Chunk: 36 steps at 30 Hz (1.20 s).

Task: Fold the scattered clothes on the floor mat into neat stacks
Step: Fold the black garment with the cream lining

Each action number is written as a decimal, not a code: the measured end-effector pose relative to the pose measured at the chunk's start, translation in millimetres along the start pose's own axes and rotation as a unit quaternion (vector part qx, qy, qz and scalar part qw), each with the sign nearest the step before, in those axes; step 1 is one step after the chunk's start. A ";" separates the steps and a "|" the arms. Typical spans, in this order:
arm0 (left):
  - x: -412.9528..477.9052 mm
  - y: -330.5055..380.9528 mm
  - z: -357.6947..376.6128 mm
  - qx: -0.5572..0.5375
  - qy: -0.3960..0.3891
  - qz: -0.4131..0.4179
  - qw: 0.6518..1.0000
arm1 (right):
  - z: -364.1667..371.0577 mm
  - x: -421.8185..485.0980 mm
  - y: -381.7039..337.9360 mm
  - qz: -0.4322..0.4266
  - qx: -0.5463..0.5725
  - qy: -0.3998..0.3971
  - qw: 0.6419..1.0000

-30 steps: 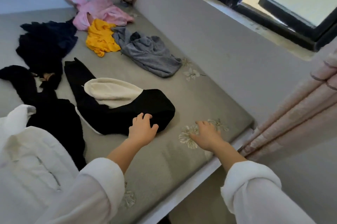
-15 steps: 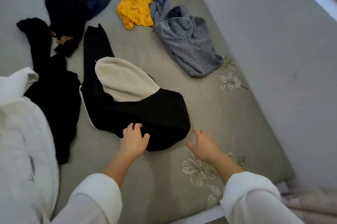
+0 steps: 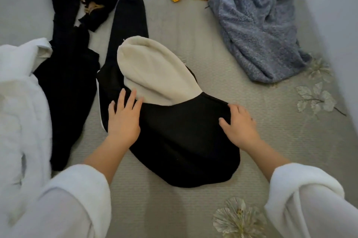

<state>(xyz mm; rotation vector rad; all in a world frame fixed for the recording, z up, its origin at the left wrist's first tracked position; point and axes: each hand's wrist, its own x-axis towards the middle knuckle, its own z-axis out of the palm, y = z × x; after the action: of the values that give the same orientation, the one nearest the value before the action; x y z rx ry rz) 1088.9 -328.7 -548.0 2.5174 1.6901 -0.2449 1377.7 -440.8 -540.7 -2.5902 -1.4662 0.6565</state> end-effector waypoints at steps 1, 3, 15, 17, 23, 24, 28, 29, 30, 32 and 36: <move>6.9 -7.1 2.2 0.049 -0.013 0.011 0.999 | 3.6 12.0 -2.6 -0.012 -0.005 0.007 1.000; 12.4 -18.5 4.9 0.110 -0.028 0.030 0.993 | 11.8 31.0 -7.8 -0.031 -0.038 -0.007 0.999; -91.0 -28.5 -45.5 -0.169 -0.220 0.132 0.952 | -7.5 -31.7 15.9 -0.113 0.071 -0.014 0.991; -119.7 -29.8 -37.5 -0.291 -0.299 0.071 0.906 | -7.8 -54.9 34.6 -0.102 0.049 -0.091 0.989; -132.9 -40.2 23.2 -0.227 -0.211 -0.169 0.936 | 1.7 -94.5 48.4 -0.050 0.128 -0.180 0.974; -129.7 -35.8 31.3 -0.201 -0.242 -0.162 0.935 | 2.0 -96.5 46.5 -0.052 0.143 -0.172 0.973; -123.9 -18.7 53.0 -0.157 -0.177 -0.111 0.965 | -8.4 -109.8 35.2 -0.093 0.190 -0.106 0.972; -123.7 -14.2 54.4 -0.164 -0.135 -0.099 0.972 | -12.6 -115.5 32.7 -0.104 0.201 -0.091 0.970; -121.6 -8.7 52.8 -0.173 -0.102 -0.091 0.975 | -16.2 -120.9 32.3 -0.110 0.211 -0.084 0.967; -115.5 2.7 41.3 -0.194 -0.067 -0.080 0.975 | -24.0 -133.2 34.3 -0.114 0.219 -0.087 0.965; -111.9 11.0 -18.6 -0.323 -0.052 -0.040 0.944 | -60.8 -155.1 44.0 -0.085 0.245 -0.040 0.965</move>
<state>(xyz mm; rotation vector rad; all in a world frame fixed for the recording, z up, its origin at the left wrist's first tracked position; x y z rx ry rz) 1059.0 -431.5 -508.8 1.9207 1.5110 0.1509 1368.6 -586.2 -448.7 -2.0630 -1.3193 0.9665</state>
